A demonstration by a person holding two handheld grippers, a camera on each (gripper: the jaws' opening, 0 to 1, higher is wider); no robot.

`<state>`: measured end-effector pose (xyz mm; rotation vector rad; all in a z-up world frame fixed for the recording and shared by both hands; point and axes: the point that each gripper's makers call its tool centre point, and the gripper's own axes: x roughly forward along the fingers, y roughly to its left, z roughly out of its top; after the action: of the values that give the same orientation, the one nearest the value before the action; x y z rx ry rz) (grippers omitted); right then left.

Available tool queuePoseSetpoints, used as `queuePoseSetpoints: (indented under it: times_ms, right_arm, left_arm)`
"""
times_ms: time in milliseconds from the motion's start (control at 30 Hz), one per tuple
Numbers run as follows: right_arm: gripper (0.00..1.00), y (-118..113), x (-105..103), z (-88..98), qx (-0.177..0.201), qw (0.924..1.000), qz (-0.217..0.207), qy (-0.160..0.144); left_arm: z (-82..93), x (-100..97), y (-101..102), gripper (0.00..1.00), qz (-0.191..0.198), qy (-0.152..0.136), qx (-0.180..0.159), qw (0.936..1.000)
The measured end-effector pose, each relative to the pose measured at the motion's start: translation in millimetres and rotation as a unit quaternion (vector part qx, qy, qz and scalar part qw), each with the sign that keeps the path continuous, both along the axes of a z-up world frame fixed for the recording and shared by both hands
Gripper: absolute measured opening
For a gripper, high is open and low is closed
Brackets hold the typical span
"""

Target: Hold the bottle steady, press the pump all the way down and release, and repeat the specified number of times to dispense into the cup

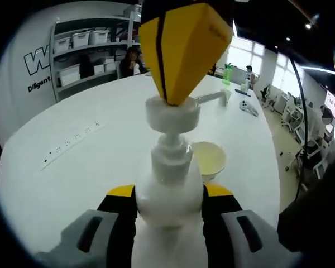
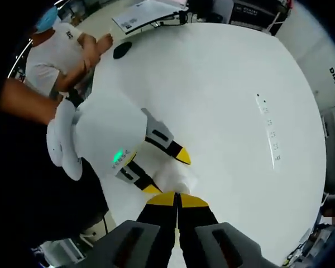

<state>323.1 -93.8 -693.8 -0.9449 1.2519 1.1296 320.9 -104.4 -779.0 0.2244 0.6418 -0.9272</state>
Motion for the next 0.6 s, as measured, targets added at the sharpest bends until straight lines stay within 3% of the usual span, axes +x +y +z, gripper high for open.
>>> queuePoseSetpoints:
  times_ms: [600]
  right_arm:
    - [0.00,-0.6,0.5,-5.9,-0.002,0.9998,-0.019,0.005]
  left_arm:
    - [1.6,5.2,-5.9,0.45,0.003,0.002,-0.014,0.9999]
